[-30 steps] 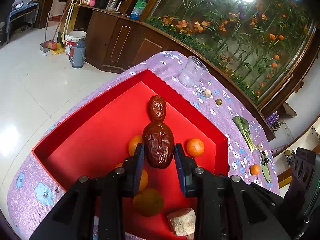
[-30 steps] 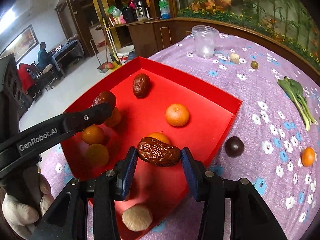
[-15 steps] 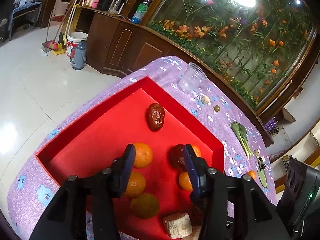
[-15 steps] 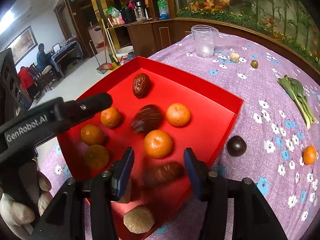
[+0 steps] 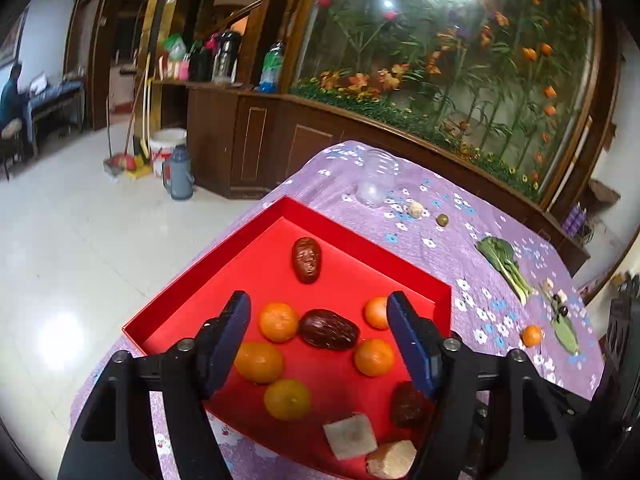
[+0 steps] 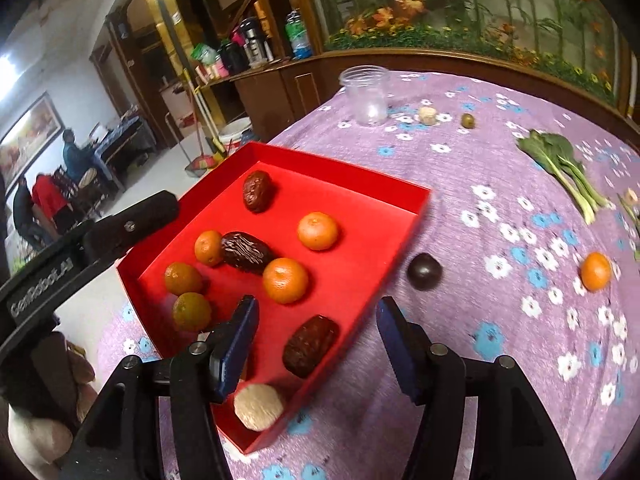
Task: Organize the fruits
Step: 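Move both grippers back toward the last orange and dark plum, then grasp the orange with the left gripper while the right gripper grasps the dark plum, then carry the orange and dark plum toward the red tray with both grippers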
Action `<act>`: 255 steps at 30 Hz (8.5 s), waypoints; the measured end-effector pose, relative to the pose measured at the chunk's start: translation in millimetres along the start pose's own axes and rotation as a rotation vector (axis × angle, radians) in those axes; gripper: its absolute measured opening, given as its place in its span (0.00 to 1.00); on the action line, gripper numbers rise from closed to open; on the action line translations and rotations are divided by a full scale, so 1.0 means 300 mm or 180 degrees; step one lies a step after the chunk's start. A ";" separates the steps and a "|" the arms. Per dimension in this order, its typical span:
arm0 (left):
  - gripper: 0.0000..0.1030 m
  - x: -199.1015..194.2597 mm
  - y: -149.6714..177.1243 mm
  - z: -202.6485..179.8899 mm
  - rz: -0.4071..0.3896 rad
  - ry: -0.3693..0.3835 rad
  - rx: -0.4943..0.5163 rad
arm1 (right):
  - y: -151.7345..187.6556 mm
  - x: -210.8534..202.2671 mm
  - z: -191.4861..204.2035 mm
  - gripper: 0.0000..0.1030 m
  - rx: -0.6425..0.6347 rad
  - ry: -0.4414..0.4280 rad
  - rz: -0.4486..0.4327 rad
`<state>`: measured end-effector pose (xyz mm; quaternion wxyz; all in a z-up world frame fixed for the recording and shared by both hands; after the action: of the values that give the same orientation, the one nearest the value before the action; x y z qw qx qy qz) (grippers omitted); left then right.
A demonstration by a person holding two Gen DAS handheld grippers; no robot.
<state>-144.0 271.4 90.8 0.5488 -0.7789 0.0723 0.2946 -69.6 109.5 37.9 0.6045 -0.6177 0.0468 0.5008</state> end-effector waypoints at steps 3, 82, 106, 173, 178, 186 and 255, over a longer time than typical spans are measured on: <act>0.72 -0.025 0.010 -0.060 -0.0021 -0.0032 0.0181 | 0.013 -0.032 -0.032 0.65 0.0097 0.0004 -0.0036; 0.77 0.005 0.052 -0.219 0.0319 0.0440 0.0008 | -0.030 0.072 -0.292 0.60 -0.0430 -0.0227 -0.0013; 0.77 0.040 0.138 -0.404 0.0659 0.0881 0.0252 | 0.160 -0.312 -0.772 0.49 0.0558 0.0437 -0.0166; 0.32 0.205 0.216 -0.802 0.0752 0.1123 0.0989 | 0.202 -0.343 -0.819 0.28 0.0462 0.0537 -0.0509; 0.32 0.130 0.190 -0.723 0.0572 0.0965 0.0963 | 0.211 -0.378 -0.804 0.28 0.0541 0.0526 -0.0549; 0.32 0.062 0.164 -0.656 0.0481 0.0916 0.0878 | 0.233 -0.406 -0.726 0.28 0.0625 0.0435 -0.0529; 0.32 -0.057 0.102 -0.059 0.0286 0.0653 -0.0148 | 0.133 -0.282 -0.018 0.28 -0.0405 0.0049 -0.0269</act>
<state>-164.6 240.0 79.0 0.5066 -0.8135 0.1561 0.2392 -134.8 48.4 65.8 0.5842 -0.6602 -0.0067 0.4721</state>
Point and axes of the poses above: each gripper's, at about its wrist camera, not at the fingertips, and x roughly the way its jaws point, z to its left, y to its underside, the point moved 1 cm from there along x, roughly the way its jaws point, and after that the axes turned 4 degrees about -z, right-handed, at the moved point
